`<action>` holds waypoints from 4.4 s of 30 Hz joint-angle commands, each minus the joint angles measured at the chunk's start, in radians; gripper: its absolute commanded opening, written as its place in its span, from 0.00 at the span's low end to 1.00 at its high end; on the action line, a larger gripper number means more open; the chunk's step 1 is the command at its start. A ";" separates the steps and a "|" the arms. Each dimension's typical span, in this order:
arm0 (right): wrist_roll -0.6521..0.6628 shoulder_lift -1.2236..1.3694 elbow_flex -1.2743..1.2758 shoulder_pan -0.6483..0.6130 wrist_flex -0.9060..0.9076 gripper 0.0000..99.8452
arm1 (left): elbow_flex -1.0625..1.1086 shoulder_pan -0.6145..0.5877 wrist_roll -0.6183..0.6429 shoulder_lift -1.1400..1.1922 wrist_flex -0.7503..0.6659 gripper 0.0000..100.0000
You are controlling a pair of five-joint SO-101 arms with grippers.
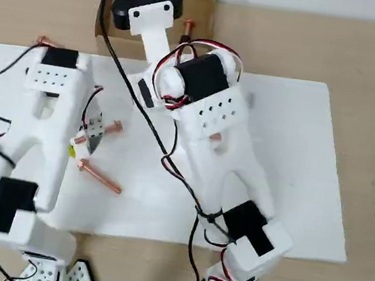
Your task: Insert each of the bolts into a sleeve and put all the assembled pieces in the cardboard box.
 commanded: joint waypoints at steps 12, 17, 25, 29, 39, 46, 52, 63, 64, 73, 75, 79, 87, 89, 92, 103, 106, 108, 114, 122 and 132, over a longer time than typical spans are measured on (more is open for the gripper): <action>-0.006 -0.073 -0.001 0.024 -0.015 0.01 | 0.041 0.087 0.259 -0.073 -0.035 0.15; -0.003 -0.073 0.001 0.044 -0.015 0.01 | 0.140 0.087 0.258 -0.073 -0.037 0.15; 0.000 -0.073 0.001 0.093 -0.014 0.01 | 0.224 0.086 0.265 -0.073 -0.051 0.15; 0.000 -0.071 0.001 0.093 -0.018 0.01 | 0.270 0.087 0.302 -0.073 -0.169 0.15; 0.000 -0.071 0.001 0.091 -0.017 0.01 | 0.427 0.080 0.308 -0.074 -0.405 0.15; -0.002 -0.071 0.038 0.093 -0.018 0.01 | 0.505 0.017 0.308 -0.074 -0.554 0.15; -0.006 -0.071 0.056 0.090 -0.021 0.01 | 0.520 0.012 0.304 -0.074 -0.557 0.03; -0.008 -0.071 0.059 0.087 -0.021 0.01 | 0.408 0.046 0.167 -0.082 -0.465 0.01; -0.008 -0.071 0.059 0.087 -0.021 0.01 | 0.359 0.063 0.140 -0.082 -0.411 0.01; -0.008 -0.081 0.054 0.053 -0.014 0.01 | -0.233 0.227 -0.092 -0.084 0.008 0.01; -0.008 -0.081 0.054 0.048 -0.014 0.01 | -0.333 0.232 -0.127 -0.084 0.009 0.01; -0.008 -0.081 0.054 0.048 0.014 0.01 | -0.502 0.181 -0.170 -0.130 0.008 0.01; 0.002 -0.186 0.025 -0.079 -0.026 0.01 | -0.875 0.089 -0.176 -0.369 0.008 0.01; 0.002 -0.231 0.022 -0.108 -0.046 0.01 | -0.918 0.086 -0.176 -0.426 0.008 0.01; -0.003 -0.300 0.028 -0.114 -0.066 0.01 | -0.928 0.086 -0.176 -0.506 0.008 0.01; -0.005 -0.636 0.302 -0.119 -0.112 0.01 | -0.928 0.087 -0.176 -0.704 0.006 0.01; -0.017 -0.788 0.587 -0.131 -0.224 0.01 | -0.927 0.087 -0.172 -0.704 0.006 0.01; -0.017 -0.912 0.811 -0.163 -0.342 0.01 | -0.927 0.087 -0.170 -0.700 0.006 0.01; -0.017 -1.250 1.320 -0.197 -0.779 0.01 | -0.798 0.087 -0.169 -0.702 -0.068 0.01; -0.020 -1.337 1.563 -0.248 -1.094 0.01 | -0.516 0.089 -0.166 -0.711 -0.212 0.01; -0.015 -1.337 1.653 -0.403 -1.241 0.01 | -0.358 0.201 -0.035 -0.716 -0.354 0.01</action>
